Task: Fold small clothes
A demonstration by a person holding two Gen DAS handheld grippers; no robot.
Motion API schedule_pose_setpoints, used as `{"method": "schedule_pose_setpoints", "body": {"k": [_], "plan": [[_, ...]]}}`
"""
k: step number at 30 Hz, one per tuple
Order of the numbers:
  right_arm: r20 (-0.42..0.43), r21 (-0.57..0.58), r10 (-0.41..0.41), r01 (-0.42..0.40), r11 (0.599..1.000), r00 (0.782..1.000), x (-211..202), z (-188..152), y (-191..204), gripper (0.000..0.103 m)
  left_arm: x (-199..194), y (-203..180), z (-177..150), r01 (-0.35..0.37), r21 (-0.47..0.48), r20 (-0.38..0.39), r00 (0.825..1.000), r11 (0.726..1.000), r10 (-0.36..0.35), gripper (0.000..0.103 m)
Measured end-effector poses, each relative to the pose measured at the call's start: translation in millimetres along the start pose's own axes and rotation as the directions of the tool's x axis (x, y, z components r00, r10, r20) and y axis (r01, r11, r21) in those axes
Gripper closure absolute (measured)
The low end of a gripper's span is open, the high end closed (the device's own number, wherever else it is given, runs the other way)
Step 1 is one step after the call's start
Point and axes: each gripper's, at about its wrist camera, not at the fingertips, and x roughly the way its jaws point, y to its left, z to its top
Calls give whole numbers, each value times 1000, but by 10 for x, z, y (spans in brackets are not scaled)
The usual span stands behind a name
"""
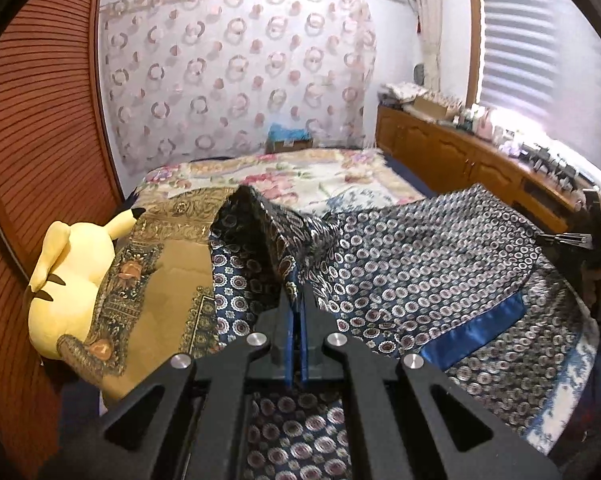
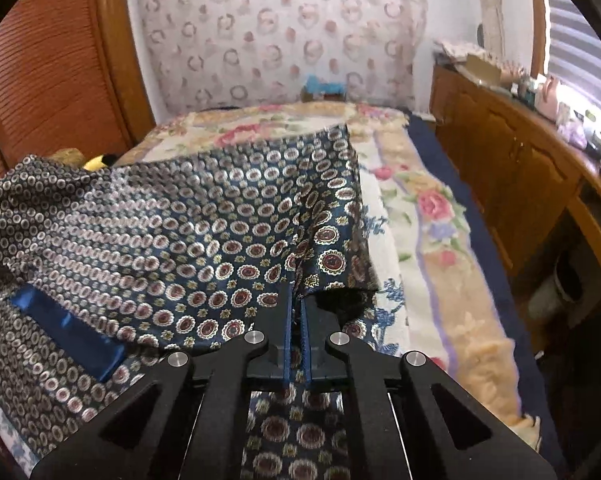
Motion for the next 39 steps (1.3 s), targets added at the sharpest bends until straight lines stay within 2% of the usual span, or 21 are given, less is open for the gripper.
{"method": "schedule_pose_setpoints", "body": {"k": [4, 7, 11, 15, 20, 24, 32, 34, 35, 36, 38, 39], "plan": [[46, -13, 6, -5, 1000, 999, -306, -8, -56, 102, -246, 45, -53, 19, -28, 37, 999, 999, -18, 103], [65, -20, 19, -18, 1000, 998, -531, -12, -98, 102, -404, 84, -151, 40, -43, 31, 999, 998, -38, 103], [68, -43, 25, -23, 999, 997, -815, -142, -105, 102, -545, 78, -459, 45, -67, -6, 999, 997, -46, 103], [52, -53, 31, -28, 998, 998, -993, -366, -76, 102, -588, 71, -833, 19, -97, -44, 999, 995, -24, 103], [-11, -43, 5, -5, 999, 1000, -906, -653, -113, 102, -429, 78, -1196, 0, -131, -130, 991, 991, -18, 103], [-57, -15, -15, 14, 1000, 998, -757, -770, -171, 102, -363, 91, -1293, -6, -147, -157, 987, 989, -18, 103], [-25, -25, -37, 37, 999, 999, -847, -815, -55, 96, -436, 96, -1307, -2, -144, -149, 989, 990, -19, 98], [-7, -40, -60, 60, 997, 998, -912, -791, 10, 87, -480, 88, -1287, 4, -142, -135, 991, 990, -24, 96], [3, -49, -67, 67, 997, 998, -946, -778, 36, 85, -505, 81, -1278, 1, -137, -129, 991, 991, -19, 89], [10, -54, -71, 71, 996, 997, -970, -773, 60, 84, -530, 76, -1266, -3, -131, -122, 992, 991, -13, 76], [26, -60, -75, 76, 995, 997, -1018, -769, 103, 78, -580, 76, -1241, -8, -124, -105, 994, 992, -5, 64], [32, -61, -74, 76, 995, 997, -1035, -764, 131, 74, -598, 80, -1228, -16, -121, -98, 995, 993, 4, 62]]}}
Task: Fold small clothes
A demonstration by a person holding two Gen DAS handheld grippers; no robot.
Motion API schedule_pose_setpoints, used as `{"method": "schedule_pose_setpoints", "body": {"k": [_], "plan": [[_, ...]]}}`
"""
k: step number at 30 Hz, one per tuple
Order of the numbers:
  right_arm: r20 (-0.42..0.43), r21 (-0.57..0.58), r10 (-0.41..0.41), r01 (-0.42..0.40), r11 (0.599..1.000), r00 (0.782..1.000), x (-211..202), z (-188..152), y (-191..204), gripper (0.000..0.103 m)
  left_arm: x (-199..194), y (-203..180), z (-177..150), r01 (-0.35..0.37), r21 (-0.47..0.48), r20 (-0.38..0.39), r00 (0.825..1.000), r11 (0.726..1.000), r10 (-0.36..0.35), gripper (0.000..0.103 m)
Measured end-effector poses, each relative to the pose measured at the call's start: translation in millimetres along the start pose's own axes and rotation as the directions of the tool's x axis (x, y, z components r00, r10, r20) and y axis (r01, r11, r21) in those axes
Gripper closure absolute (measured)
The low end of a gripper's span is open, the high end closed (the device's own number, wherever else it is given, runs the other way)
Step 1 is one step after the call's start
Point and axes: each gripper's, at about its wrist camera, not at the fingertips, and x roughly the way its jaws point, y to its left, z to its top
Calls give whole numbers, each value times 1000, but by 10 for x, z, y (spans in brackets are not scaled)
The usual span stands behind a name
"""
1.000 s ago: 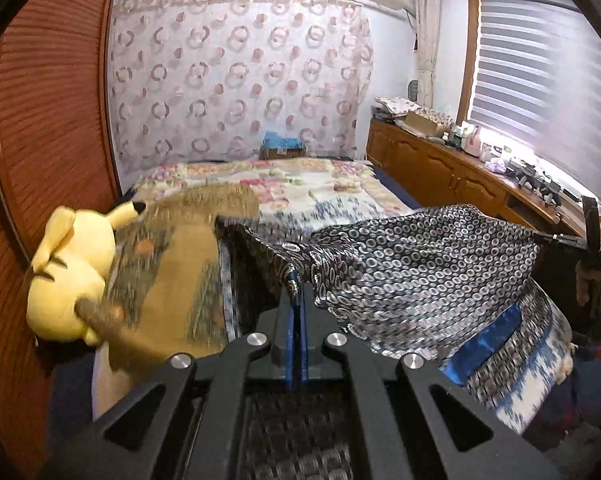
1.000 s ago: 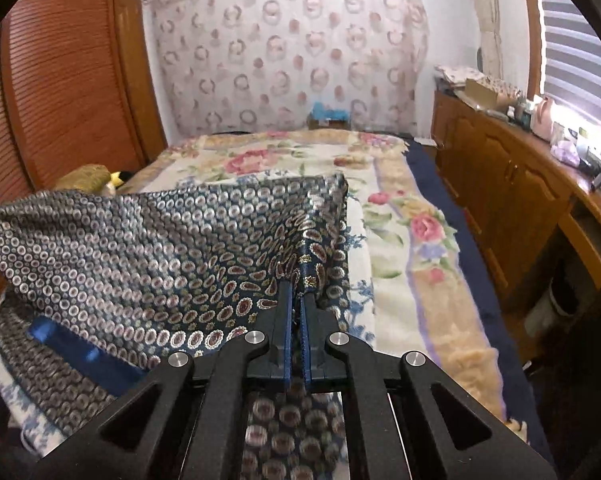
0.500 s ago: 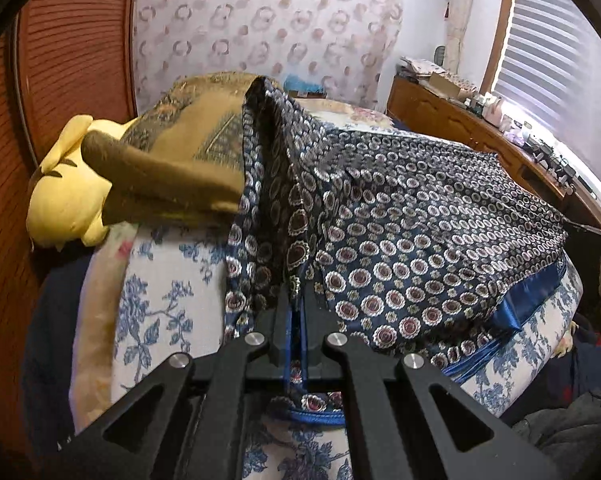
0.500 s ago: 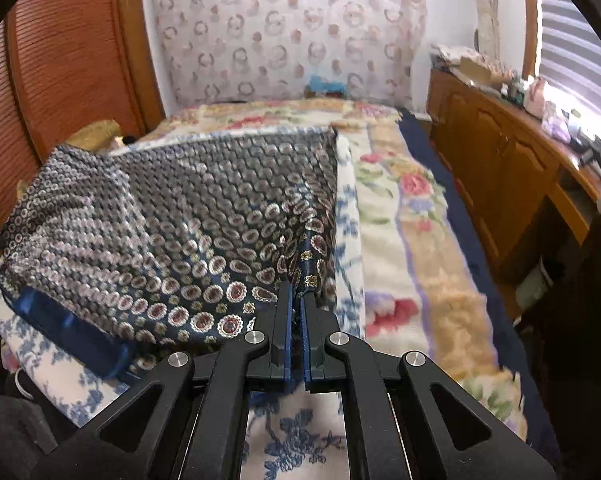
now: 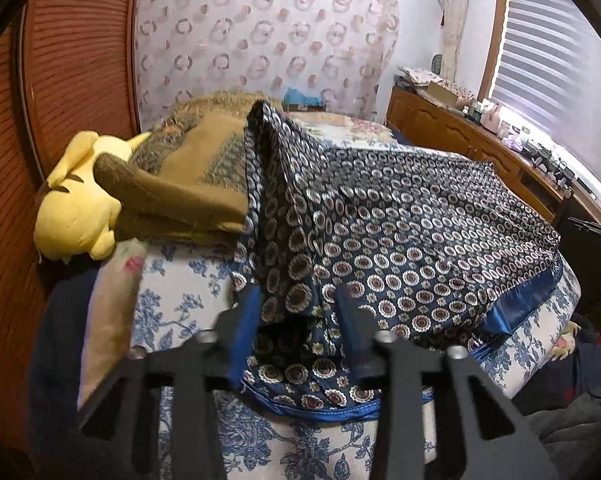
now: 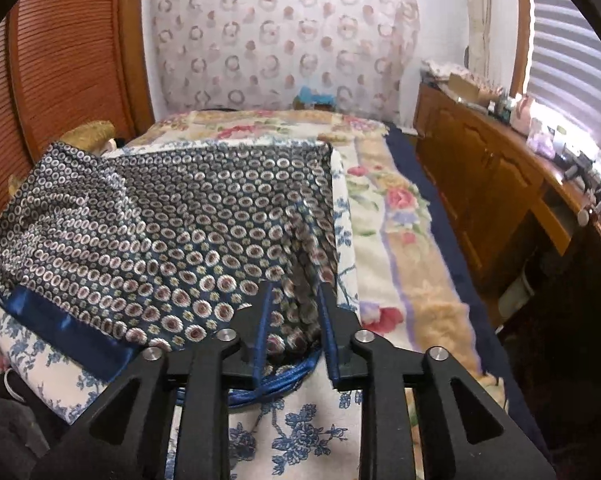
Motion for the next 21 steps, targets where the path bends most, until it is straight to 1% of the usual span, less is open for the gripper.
{"method": "schedule_pose_setpoints", "body": {"k": [1, 2, 3, 4, 7, 10, 17, 21], "plan": [[7, 0, 5, -5, 1000, 1000, -14, 4, 26, 71, -3, 12, 15, -12, -1, 0, 1000, 1000, 12, 60], [14, 0, 13, -13, 1000, 1000, -23, 9, 57, 70, -2, 23, 23, -18, -1, 1, 1000, 1000, 18, 55], [17, -4, 25, -25, 1000, 1000, -25, 13, 102, 67, 11, 34, 20, -19, 1, 0, 1000, 1000, 19, 45], [19, -8, 31, -31, 999, 999, -18, 9, 147, 64, 42, 48, 17, -21, 0, -10, 1000, 1000, 21, 43], [16, -28, 69, -69, 997, 997, 33, 1, 302, 57, 148, 95, 9, -32, -8, -36, 999, 999, 32, 43], [-6, -34, 122, -122, 992, 992, 156, -34, 485, 53, 276, 160, -15, -42, -27, -65, 997, 999, 40, 43], [-59, -72, 195, -199, 977, 979, 483, -101, 934, 52, 508, 296, -68, -43, -70, -121, 992, 997, 34, 43], [-78, -93, 229, -236, 967, 970, 612, -106, 1152, 51, 554, 344, -77, -38, -84, -123, 992, 996, 28, 43]]}}
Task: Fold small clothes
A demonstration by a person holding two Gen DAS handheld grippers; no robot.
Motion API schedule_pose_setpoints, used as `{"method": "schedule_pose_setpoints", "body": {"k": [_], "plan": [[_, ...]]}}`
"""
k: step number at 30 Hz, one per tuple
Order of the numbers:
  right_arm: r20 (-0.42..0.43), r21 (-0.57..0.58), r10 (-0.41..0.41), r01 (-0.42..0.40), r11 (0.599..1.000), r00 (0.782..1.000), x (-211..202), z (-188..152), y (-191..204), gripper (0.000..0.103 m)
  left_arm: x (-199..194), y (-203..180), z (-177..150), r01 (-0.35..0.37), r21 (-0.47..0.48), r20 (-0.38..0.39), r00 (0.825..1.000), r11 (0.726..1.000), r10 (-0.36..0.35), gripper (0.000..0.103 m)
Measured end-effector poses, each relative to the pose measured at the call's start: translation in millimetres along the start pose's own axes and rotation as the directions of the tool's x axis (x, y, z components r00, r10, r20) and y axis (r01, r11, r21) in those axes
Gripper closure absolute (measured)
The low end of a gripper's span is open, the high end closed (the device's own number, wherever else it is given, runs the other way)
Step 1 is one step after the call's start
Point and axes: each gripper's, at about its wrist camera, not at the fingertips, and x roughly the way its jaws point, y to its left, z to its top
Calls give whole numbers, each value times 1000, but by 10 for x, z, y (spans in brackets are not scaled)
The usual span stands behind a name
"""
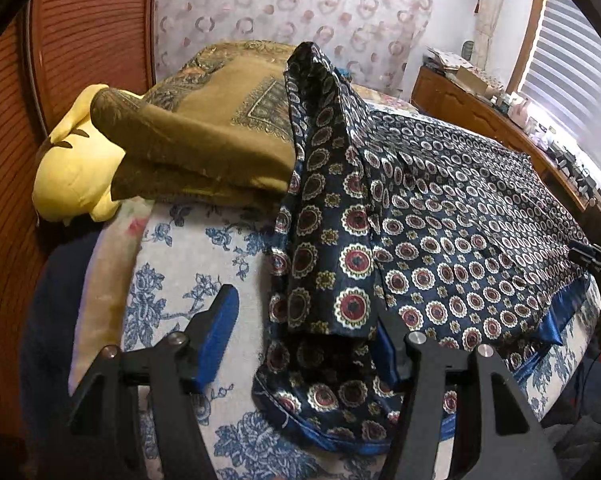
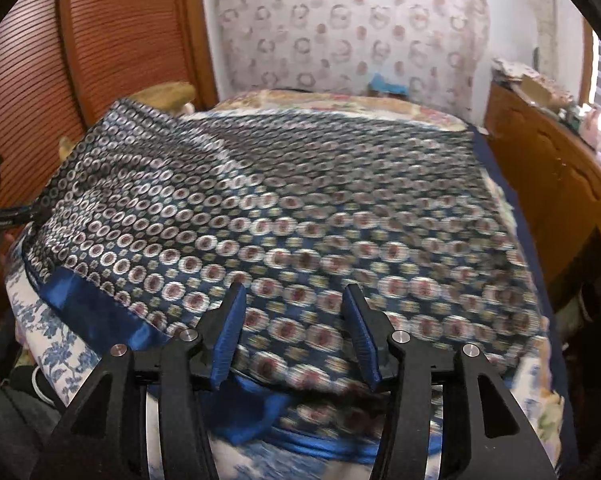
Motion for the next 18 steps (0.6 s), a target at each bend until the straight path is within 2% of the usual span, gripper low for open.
{"method": "schedule_pose_setpoints", "body": {"k": [6, 10, 17, 18], "plan": [[-9, -50, 18, -18, 999, 1000, 109, 48, 225, 49, 13, -32, -11, -15, 18, 12, 1000, 1000, 15, 43], [-54, -85, -19, 15, 996, 998, 203, 30, 301, 46, 23, -59, -7, -28, 30, 15, 999, 999, 28, 43], [-45, -83, -32, 28, 996, 998, 191, 11, 296, 41, 57, -6, 77, 44, -22, 7, 999, 999, -44, 43], [-44, -84, -31, 27, 996, 999, 198, 10, 302, 40, 64, -6, 89, 47, -25, 4, 999, 999, -47, 47]]}}
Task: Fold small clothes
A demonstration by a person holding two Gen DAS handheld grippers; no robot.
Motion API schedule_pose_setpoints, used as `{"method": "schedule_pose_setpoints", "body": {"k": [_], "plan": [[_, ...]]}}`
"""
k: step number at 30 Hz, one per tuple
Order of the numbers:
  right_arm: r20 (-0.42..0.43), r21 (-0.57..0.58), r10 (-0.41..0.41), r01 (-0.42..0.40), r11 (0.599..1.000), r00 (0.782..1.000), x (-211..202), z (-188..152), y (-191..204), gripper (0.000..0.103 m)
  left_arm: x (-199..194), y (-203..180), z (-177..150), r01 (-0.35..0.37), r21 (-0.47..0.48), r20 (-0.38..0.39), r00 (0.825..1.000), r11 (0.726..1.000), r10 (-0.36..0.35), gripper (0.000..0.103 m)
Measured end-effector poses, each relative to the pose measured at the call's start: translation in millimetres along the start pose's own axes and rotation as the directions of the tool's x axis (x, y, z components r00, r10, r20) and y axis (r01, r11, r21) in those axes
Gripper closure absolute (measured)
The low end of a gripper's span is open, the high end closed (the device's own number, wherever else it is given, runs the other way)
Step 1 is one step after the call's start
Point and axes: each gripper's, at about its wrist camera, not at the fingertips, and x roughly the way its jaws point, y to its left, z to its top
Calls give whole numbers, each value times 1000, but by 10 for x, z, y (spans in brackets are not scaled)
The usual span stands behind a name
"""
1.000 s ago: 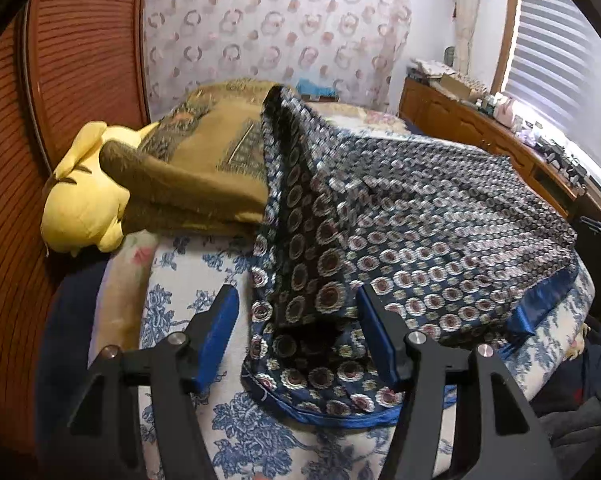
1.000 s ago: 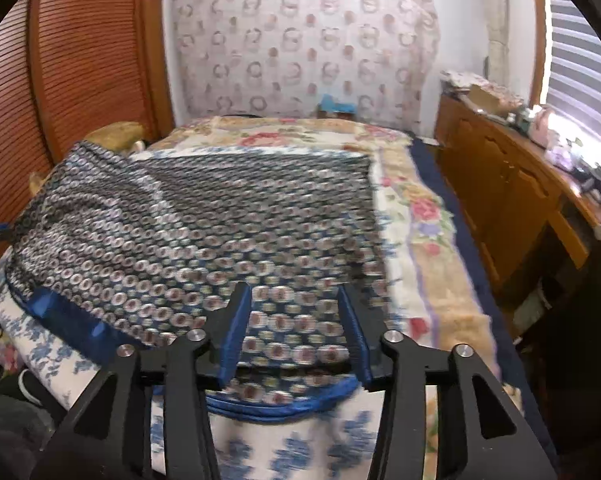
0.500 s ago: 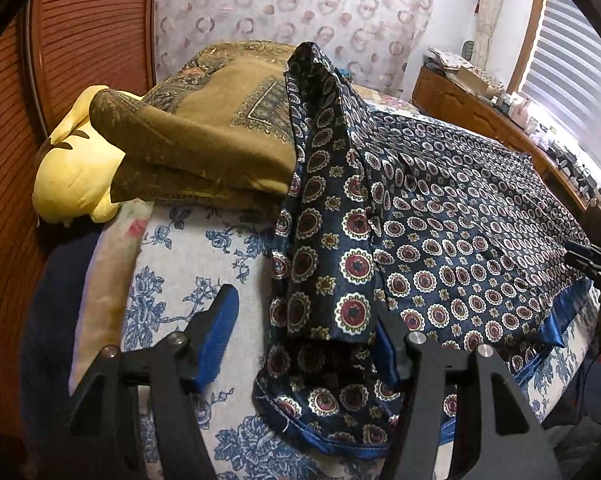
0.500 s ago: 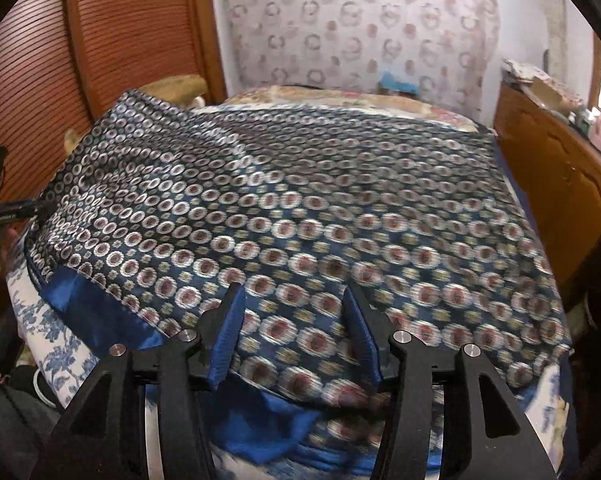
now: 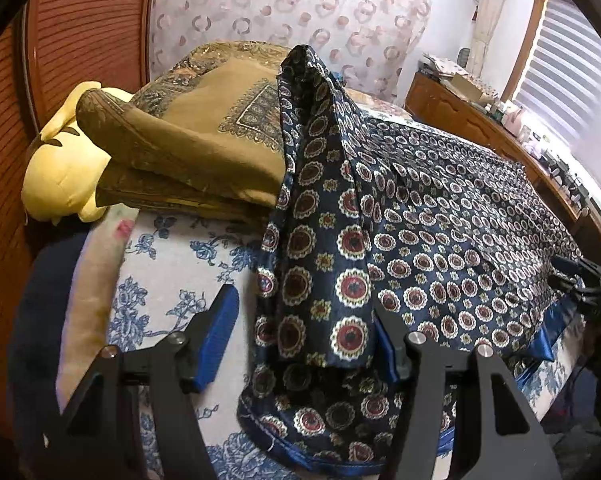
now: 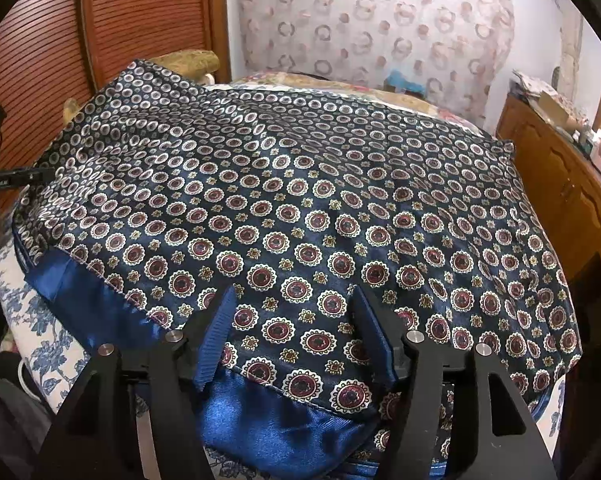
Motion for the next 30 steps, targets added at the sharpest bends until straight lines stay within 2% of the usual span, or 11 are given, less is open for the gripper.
{"method": "schedule_pose_setpoints", "body": {"k": [2, 5, 7, 9, 13, 20, 25, 30], "plan": [[2, -1, 4, -4, 1000, 1000, -8, -9, -2, 39, 9, -7, 16, 8, -5, -6, 1000, 1000, -8, 52], [-4, -12, 8, -8, 1000, 1000, -12, -14, -1, 37, 17, -17, 22, 15, -15, -8, 1000, 1000, -15, 67], [-5, -16, 12, -12, 1000, 1000, -19, -20, -1, 35, 21, -24, 16, 21, -21, -7, 1000, 1000, -21, 80], [-3, -13, 18, -18, 1000, 1000, -28, -34, -6, 34, 19, -39, 15, 46, -26, -11, 999, 999, -46, 99], [9, -11, 17, -17, 1000, 1000, -46, -55, -3, 32, -112, -240, 51, 83, 20, 25, 996, 996, -84, 103], [39, 26, 11, -12, 1000, 999, -153, -115, -81, 32, -444, -872, 316, 170, 140, 105, 977, 975, -185, 103], [64, 67, 1, -5, 998, 998, -322, -196, -287, 32, -507, -1380, 572, 239, 239, 116, 955, 941, -272, 103], [76, 108, -21, 13, 994, 997, -466, -330, -504, 32, -385, -1843, 767, 294, 316, 84, 938, 902, -335, 103]]}}
